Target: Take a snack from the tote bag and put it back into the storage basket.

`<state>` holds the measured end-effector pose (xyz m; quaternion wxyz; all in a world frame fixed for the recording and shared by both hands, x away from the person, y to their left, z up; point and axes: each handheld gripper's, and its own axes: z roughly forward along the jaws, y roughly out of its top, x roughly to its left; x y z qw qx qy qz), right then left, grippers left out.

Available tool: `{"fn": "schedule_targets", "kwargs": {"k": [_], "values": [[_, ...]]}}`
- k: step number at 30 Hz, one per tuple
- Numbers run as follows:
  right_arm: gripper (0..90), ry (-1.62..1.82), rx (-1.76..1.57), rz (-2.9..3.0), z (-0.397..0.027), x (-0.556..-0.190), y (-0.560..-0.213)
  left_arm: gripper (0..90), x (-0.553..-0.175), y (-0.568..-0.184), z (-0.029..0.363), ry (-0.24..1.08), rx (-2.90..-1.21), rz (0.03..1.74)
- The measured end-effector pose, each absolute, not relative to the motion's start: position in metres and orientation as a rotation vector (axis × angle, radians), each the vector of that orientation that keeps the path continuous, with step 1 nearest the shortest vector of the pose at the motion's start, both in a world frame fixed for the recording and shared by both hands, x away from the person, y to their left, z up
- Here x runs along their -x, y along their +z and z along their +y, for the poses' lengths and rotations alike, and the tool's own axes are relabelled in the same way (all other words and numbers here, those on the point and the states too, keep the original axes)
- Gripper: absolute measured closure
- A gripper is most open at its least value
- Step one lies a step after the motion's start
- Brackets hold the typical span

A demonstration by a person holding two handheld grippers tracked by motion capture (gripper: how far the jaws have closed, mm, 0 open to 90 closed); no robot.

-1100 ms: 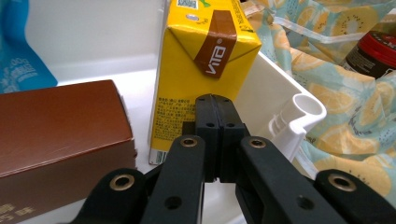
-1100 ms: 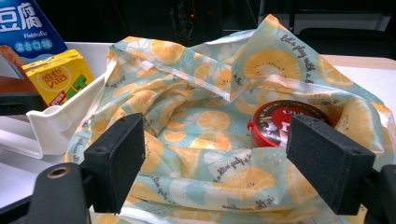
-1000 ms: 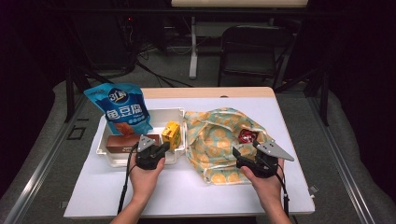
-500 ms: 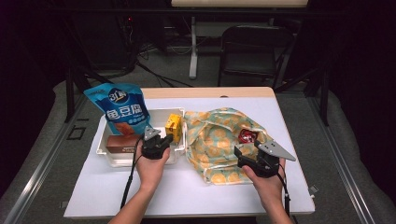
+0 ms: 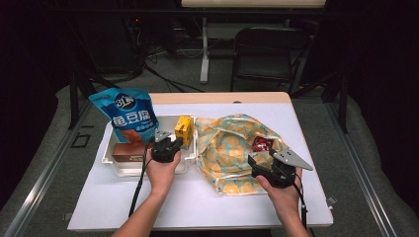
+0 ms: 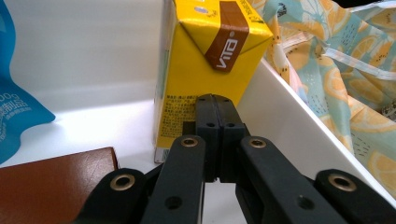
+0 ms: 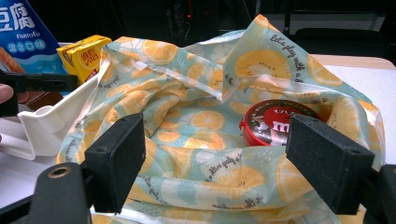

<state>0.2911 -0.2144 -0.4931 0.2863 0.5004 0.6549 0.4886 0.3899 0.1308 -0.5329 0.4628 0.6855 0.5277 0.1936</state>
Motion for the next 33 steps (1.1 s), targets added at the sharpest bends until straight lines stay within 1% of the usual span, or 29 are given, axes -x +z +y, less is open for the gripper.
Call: {"fn": "schedule_targets", "kwargs": {"k": [6, 9, 23, 30, 33], "values": [[19.3, 1.305, -1.339, 1.748, -0.215, -0.292, -0.494, 89.9, -0.378, -0.525, 0.125, 0.456, -1.668, 1.227], [19.4, 1.302, -1.334, 1.757, -0.213, -0.291, -0.493, 89.9, -0.379, -0.524, 0.12, 0.447, -1.686, 1.213], [19.5, 1.304, -1.337, 1.75, -0.215, -0.29, -0.493, 90.0, -0.396, -0.531, 0.124, 0.462, -1.732, 1.313], [19.5, 1.302, -1.332, 1.748, -0.214, -0.29, -0.493, 90.0, -0.403, -0.529, 0.127, 0.474, -1.714, 1.362], [19.6, 1.3, -1.336, 1.751, -0.214, -0.29, -0.493, 90.0, -0.406, -0.529, 0.129, 0.46, -1.686, 1.389]]}}
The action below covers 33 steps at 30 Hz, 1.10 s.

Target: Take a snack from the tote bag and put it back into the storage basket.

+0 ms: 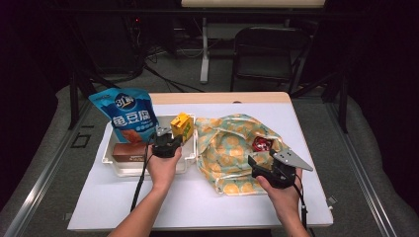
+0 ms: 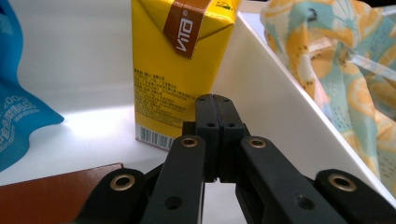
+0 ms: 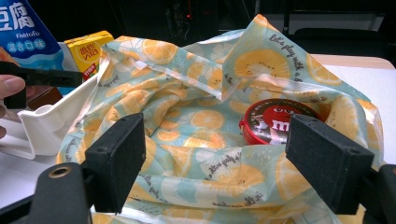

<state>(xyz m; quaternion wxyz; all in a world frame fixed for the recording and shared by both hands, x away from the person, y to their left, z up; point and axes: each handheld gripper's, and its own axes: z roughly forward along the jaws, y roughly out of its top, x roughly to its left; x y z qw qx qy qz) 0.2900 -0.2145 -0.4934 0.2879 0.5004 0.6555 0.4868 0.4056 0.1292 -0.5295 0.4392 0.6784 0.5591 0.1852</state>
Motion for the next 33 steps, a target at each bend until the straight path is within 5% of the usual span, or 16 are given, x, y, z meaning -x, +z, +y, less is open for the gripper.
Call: {"fn": "schedule_targets", "kwargs": {"k": [33], "values": [[19.9, 1.278, -1.345, 1.744, -0.218, -0.291, -0.496, 90.0, -0.427, -0.528, 0.138, 0.509, -1.657, 1.487]]}}
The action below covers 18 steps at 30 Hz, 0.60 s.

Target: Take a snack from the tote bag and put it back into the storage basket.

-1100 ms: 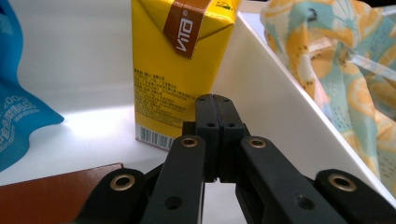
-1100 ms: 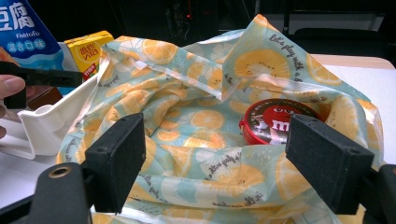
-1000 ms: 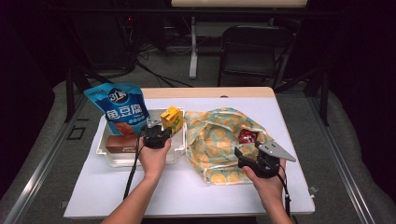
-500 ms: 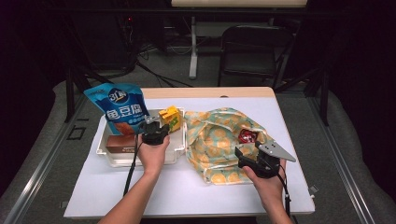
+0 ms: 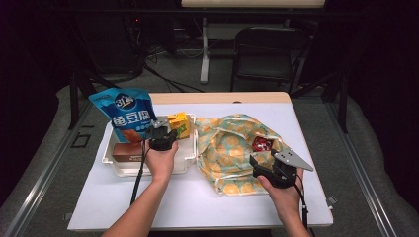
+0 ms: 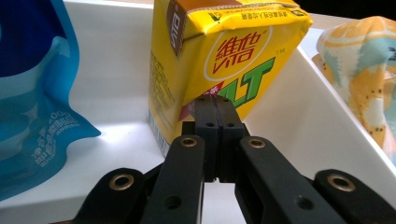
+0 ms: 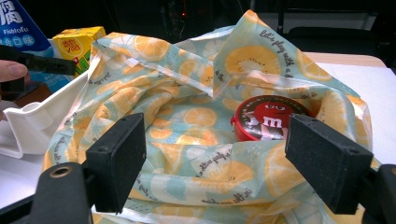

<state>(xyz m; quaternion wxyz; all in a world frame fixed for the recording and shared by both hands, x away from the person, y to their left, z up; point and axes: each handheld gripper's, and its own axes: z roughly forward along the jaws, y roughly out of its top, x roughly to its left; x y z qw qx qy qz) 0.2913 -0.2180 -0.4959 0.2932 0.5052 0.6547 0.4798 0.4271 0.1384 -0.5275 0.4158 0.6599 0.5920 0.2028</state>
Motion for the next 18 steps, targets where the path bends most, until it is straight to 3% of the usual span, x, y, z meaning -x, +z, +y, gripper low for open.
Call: {"fn": "schedule_targets", "kwargs": {"k": [18], "values": [[20.0, 1.256, -1.354, 1.732, -0.2233, -0.2929, -0.4971, 90.0, -0.433, -0.5295, 0.1464, 0.499, -1.622, 1.525]]}}
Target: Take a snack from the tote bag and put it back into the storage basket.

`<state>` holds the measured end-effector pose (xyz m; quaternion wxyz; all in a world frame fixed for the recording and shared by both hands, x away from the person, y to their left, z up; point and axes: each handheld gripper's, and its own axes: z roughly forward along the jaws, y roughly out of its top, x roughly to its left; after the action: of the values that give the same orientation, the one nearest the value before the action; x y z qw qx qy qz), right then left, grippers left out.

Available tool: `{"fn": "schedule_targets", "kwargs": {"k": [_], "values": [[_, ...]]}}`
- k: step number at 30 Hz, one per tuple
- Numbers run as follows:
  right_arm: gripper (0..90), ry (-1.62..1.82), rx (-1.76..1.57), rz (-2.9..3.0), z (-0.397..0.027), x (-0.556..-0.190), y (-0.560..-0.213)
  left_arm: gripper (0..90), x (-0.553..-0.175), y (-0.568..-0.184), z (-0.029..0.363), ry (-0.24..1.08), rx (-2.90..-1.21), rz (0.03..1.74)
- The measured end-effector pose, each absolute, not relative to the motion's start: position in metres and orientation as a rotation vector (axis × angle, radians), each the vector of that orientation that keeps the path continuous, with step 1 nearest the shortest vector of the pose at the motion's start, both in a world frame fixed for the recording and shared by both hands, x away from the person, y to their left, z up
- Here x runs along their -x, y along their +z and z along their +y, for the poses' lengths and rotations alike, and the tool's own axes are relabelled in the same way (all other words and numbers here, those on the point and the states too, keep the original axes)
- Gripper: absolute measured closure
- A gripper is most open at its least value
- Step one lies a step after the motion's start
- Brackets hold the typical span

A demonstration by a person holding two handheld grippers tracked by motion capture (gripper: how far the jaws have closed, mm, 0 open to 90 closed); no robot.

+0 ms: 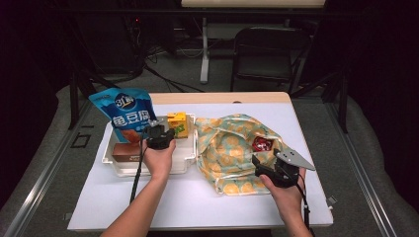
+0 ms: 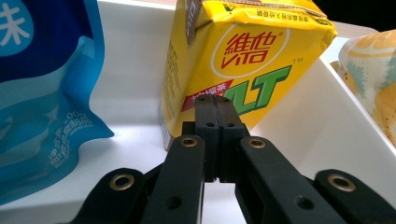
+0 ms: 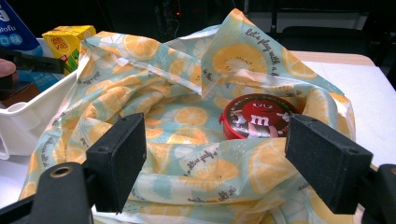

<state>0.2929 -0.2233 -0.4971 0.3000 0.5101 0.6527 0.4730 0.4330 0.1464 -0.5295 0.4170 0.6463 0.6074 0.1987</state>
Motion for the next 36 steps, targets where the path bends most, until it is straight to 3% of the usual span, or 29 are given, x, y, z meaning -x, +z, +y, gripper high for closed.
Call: {"fn": "schedule_targets", "kwargs": {"k": [6, 11, 20, 23, 31, 36], "values": [[21.2, 1.25, -1.35, 1.736, -0.223, -0.293, -0.498, 90.0, -0.431, -0.529, 0.148, 0.498, -1.626, 1.526], [36.3, 1.254, -1.338, 1.729, -0.227, -0.296, -0.498, 85.2, -0.418, -0.52, 0.146, 0.531, -1.614, 1.468], [49.3, 1.238, -1.316, 1.718, -0.228, -0.31, -0.499, 69.8, -0.387, -0.51, 0.153, 0.468, -1.574, 1.308], [47.5, 1.23, -1.327, 1.719, -0.23, -0.316, -0.5, 58.6, -0.375, -0.507, 0.154, 0.497, -1.592, 1.258], [34.1, 1.165, -1.356, 1.749, -0.23, -0.331, -0.508, 29.6, -0.358, -0.505, 0.164, 0.401, -1.616, 1.139], [30.7, 1.122, -1.371, 1.754, -0.231, -0.34, -0.514, 22.8, -0.346, -0.503, 0.165, 0.389, -1.637, 1.069]]}}
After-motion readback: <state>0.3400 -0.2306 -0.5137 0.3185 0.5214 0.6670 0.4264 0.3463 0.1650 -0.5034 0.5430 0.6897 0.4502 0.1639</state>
